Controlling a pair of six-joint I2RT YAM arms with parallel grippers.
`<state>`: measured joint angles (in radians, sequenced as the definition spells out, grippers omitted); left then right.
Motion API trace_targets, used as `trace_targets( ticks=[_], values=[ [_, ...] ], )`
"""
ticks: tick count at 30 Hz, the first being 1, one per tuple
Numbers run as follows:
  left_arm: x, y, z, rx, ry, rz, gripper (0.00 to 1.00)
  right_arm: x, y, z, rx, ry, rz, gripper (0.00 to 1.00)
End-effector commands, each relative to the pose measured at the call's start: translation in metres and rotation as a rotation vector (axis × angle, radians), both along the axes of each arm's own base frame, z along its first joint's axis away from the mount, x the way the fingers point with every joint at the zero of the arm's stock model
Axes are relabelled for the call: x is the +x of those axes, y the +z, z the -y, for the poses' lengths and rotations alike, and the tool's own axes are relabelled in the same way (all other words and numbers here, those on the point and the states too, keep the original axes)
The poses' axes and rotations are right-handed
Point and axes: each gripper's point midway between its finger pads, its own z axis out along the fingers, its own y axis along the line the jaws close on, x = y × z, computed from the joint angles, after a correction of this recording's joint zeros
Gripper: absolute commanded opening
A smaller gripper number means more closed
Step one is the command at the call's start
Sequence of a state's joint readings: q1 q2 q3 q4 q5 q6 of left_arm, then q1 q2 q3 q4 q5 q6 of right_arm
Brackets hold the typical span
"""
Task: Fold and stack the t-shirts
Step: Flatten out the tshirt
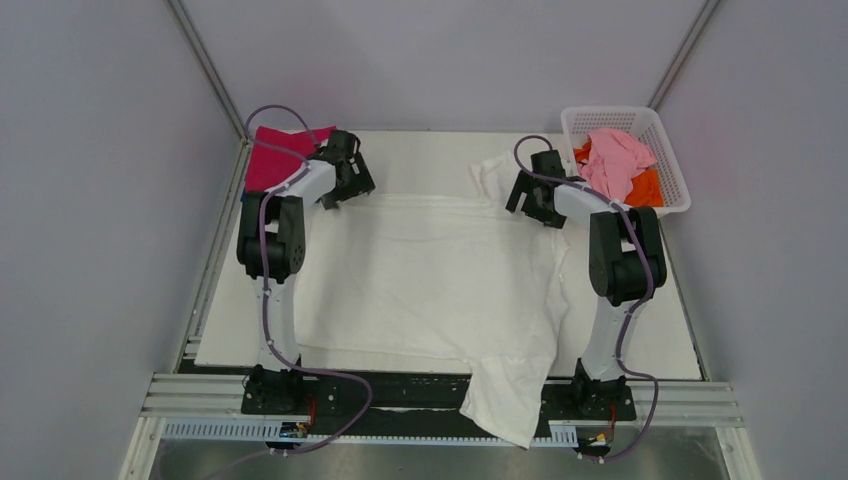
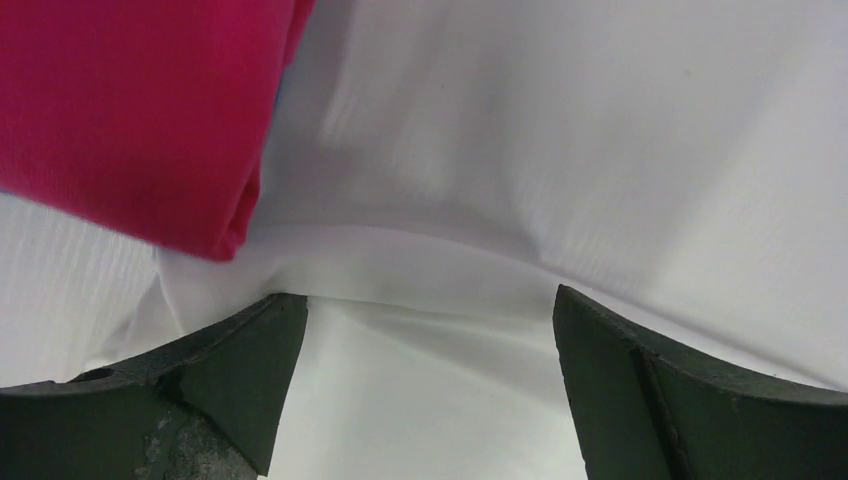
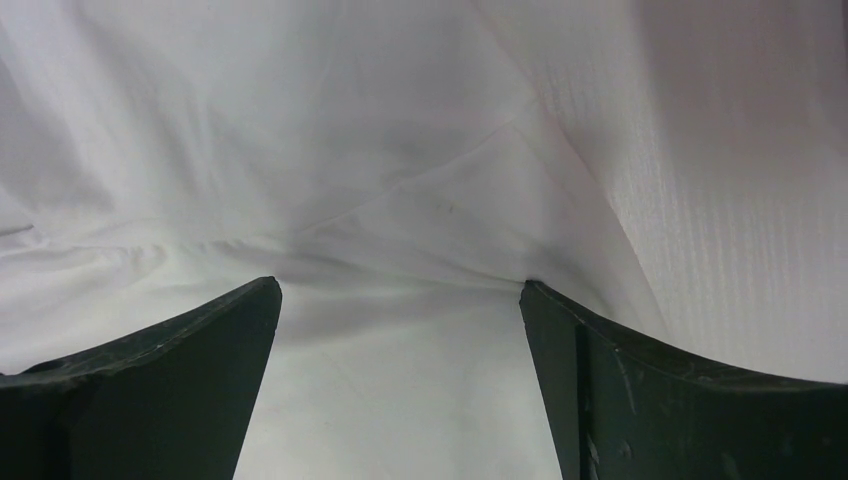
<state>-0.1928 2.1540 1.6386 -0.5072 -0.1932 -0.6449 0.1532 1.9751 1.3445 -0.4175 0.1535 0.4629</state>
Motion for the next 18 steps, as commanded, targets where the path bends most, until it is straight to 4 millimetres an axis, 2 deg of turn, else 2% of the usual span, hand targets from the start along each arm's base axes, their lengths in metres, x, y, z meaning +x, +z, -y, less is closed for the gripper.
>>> trace_targets(
  ticks=[1,5,6,10,13,18],
  values=[
    [0.024,0.0,-0.021,0.021,0.027,0.023,1.0,-0.011,-0.016,0.023,-0.065,-0.057,-0.058,1.0],
    [0.043,0.005,-0.018,-0.003,0.012,0.051,1.0,-0.011,-0.015,0.028,-0.087,-0.065,-0.053,1.0],
    [0.05,0.012,-0.017,-0.017,0.006,0.07,1.0,-0.011,-0.014,0.029,-0.091,-0.065,-0.052,1.0],
    [0.062,0.021,-0.012,-0.043,-0.022,0.089,1.0,-0.01,-0.013,0.034,-0.099,-0.075,-0.05,1.0],
    [0.06,0.016,-0.009,-0.061,-0.03,0.079,1.0,-0.006,-0.013,0.036,-0.094,-0.079,-0.046,1.0],
    [0.047,-0.007,0.002,-0.121,-0.035,0.024,1.0,0.013,-0.012,0.033,-0.067,-0.055,-0.03,1.0]
  ],
)
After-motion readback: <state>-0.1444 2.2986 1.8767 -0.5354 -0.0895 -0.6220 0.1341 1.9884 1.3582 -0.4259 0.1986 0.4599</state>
